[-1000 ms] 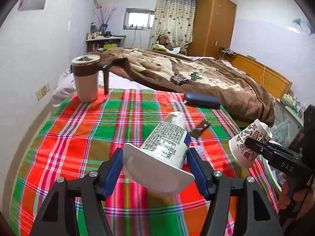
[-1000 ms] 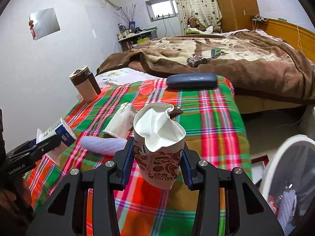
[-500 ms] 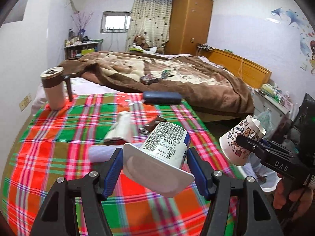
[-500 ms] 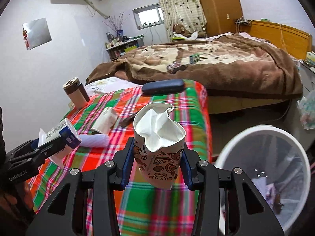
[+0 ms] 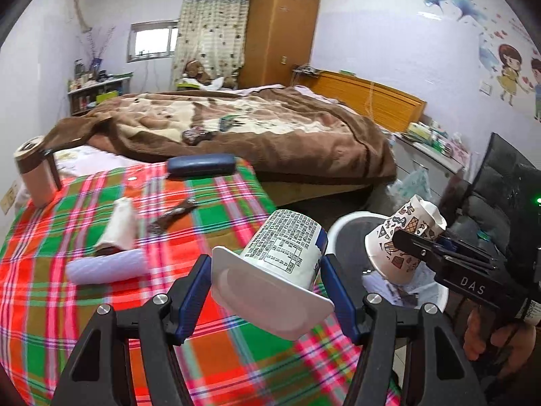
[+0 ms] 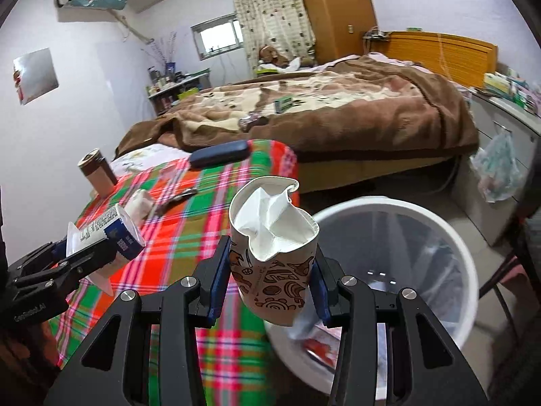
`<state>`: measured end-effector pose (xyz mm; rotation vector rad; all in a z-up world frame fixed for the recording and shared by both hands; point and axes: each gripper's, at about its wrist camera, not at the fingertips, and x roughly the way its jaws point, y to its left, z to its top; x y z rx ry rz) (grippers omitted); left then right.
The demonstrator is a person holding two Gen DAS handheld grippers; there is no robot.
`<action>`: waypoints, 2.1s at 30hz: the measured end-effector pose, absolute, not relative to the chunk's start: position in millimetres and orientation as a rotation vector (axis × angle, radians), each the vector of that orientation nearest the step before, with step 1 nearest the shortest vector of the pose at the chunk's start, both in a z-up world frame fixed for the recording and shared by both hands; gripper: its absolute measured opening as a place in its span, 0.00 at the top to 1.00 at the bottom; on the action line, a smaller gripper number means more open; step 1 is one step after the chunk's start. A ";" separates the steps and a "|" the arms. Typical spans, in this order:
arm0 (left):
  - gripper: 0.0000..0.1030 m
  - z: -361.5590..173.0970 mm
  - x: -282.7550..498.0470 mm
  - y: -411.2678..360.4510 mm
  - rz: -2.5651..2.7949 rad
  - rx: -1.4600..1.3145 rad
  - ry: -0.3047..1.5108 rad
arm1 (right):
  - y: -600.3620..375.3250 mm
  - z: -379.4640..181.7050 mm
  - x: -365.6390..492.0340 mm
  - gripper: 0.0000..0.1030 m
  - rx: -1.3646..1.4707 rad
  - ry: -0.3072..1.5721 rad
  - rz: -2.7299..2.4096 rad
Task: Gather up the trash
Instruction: 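Carry the yogurt cup and paper cup over the wastebasket with both tools, then open both tools to drop the yogurt cup and paper cup into the wastebasket, then move both tools back over the plaid cloth toward the foam net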
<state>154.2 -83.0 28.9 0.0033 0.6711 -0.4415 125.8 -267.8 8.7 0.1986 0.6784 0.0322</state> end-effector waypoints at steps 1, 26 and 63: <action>0.36 28.7 153.7 -89.2 -0.448 0.011 0.672 | -271.5 8.1 124.7 0.58 0.200 0.679 0.025; 0.36 1.4 157.5 -217.9 -0.622 0.121 0.735 | -351.5 -23.9 119.2 0.58 0.212 0.805 -0.118; 0.27 16.8 155.7 -165.3 -0.555 0.061 0.703 | -336.0 -13.6 116.9 0.40 0.203 0.759 -0.128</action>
